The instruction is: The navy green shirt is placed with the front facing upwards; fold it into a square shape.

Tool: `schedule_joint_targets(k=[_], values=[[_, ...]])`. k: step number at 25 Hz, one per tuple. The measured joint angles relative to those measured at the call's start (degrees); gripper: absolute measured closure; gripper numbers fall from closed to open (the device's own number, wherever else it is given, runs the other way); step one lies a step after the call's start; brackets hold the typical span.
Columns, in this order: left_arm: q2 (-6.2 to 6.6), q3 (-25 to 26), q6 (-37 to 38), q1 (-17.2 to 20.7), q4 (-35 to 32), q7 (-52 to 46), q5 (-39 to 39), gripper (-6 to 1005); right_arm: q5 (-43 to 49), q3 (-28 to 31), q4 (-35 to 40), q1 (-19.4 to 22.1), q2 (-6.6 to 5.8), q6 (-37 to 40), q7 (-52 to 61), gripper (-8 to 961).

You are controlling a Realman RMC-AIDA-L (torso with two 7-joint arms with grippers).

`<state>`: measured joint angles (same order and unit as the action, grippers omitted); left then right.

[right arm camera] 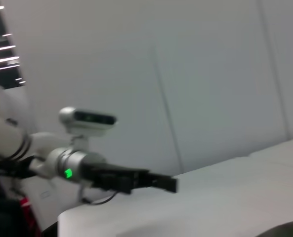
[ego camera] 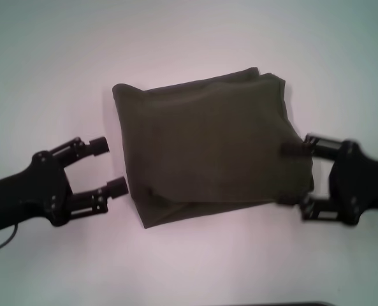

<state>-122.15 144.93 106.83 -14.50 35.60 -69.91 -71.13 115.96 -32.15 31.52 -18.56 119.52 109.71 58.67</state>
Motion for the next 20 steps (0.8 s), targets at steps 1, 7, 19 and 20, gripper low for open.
schedule_joint_targets(k=[1,7,19,20], values=[[0.26,0.0,0.42,-0.08,-0.45,0.1,0.78,91,0.6,-0.56,-1.08,-0.09,0.0,0.11,-1.85,129],[2.43,-0.06,2.68,-0.74,-1.95,-0.24,4.93,90,1.09,-2.5,-3.46,0.05,0.13,0.36,-4.02,129],[3.73,0.39,3.93,-0.78,-3.6,0.27,7.51,90,1.47,-3.35,-5.69,0.16,0.17,-0.35,-5.01,130],[3.74,0.41,3.95,-0.69,-3.6,0.28,7.51,90,1.47,-3.35,-5.7,0.12,0.17,-0.3,-4.86,130]])
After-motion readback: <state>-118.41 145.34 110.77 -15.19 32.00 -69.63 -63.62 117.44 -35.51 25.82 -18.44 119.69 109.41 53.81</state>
